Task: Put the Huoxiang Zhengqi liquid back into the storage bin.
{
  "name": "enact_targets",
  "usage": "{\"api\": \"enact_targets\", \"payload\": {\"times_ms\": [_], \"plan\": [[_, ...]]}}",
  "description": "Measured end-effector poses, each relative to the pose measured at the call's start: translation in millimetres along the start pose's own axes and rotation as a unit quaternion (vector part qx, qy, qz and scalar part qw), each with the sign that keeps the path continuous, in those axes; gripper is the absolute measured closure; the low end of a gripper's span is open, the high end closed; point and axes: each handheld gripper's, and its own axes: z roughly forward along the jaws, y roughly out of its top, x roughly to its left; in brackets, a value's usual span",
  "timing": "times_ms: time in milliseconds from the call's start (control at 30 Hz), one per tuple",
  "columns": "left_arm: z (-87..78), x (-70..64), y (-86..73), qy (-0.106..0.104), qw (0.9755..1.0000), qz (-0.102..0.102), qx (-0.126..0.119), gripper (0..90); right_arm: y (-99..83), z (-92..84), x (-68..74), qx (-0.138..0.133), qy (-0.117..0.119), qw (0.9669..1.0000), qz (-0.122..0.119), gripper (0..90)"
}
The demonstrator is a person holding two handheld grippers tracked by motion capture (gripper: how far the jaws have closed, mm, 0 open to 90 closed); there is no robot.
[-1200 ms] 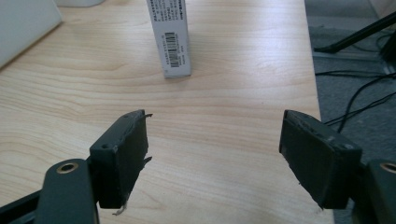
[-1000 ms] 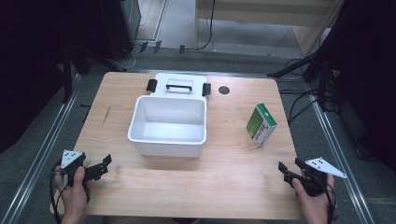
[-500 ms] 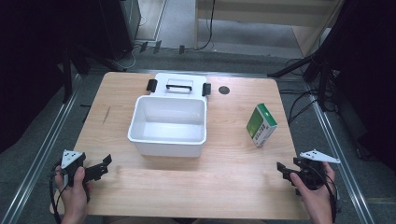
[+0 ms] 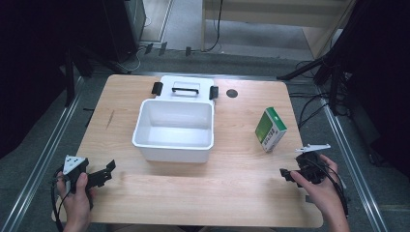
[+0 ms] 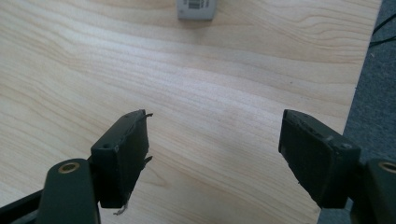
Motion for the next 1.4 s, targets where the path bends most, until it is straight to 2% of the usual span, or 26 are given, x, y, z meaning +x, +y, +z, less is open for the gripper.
{"api": "enact_targets", "payload": {"times_ms": [33, 67, 100, 200, 333, 367, 567, 667, 967, 1400], "plan": [[0.0, 0.0, 0.0, 0.000, 1.0000, 0.000, 0.000, 0.0, 2.9, 0.4, 1.1, 0.011, -0.003, 0.9999, -0.004, 24.6], [0.0, 0.0, 0.0, 0.000, 1.0000, 0.000, 0.000, 0.0, 2.9, 0.4, 1.1, 0.011, -0.003, 0.9999, -0.004, 24.6], [0.1, -0.1, 0.1, 0.000, 1.0000, 0.000, 0.001, 0.0, 9.6, 0.2, 2.2, 0.034, -0.004, 0.9994, -0.005, 24.4], [0.2, 0.0, 0.1, 0.000, 1.0000, 0.000, 0.001, 0.0, 18.7, -1.0, 2.3, 0.056, 0.002, 0.9985, -0.003, 23.7], [0.3, 0.0, 0.1, 0.000, 1.0000, -0.001, 0.001, 0.0, 27.0, -2.0, 3.7, 0.077, 0.002, 0.9969, -0.017, 23.0], [0.2, 0.0, 0.1, 0.000, 1.0000, 0.000, 0.001, 0.0, 32.2, -2.3, 4.6, 0.096, 0.004, 0.9951, -0.024, 21.9], [0.3, 0.0, 0.1, 0.000, 1.0000, -0.001, 0.001, 0.0, 45.0, -5.0, 4.6, 0.117, 0.002, 0.9929, -0.022, 20.7], [0.3, 0.0, 0.1, 0.000, 1.0000, -0.001, 0.001, 0.0, 56.5, -7.4, 3.6, 0.137, 0.003, 0.9904, -0.013, 17.3], [0.3, 0.0, 0.1, 0.000, 1.0000, 0.000, 0.001, 0.0, 83.2, -19.1, 1.2, 0.136, 0.003, 0.9906, 0.006, 19.2], [0.3, 0.1, 0.1, -0.001, 1.0000, -0.001, 0.000, 0.0, 113.5, -36.2, 3.3, 0.133, 0.002, 0.9911, 0.008, 22.2]]}}
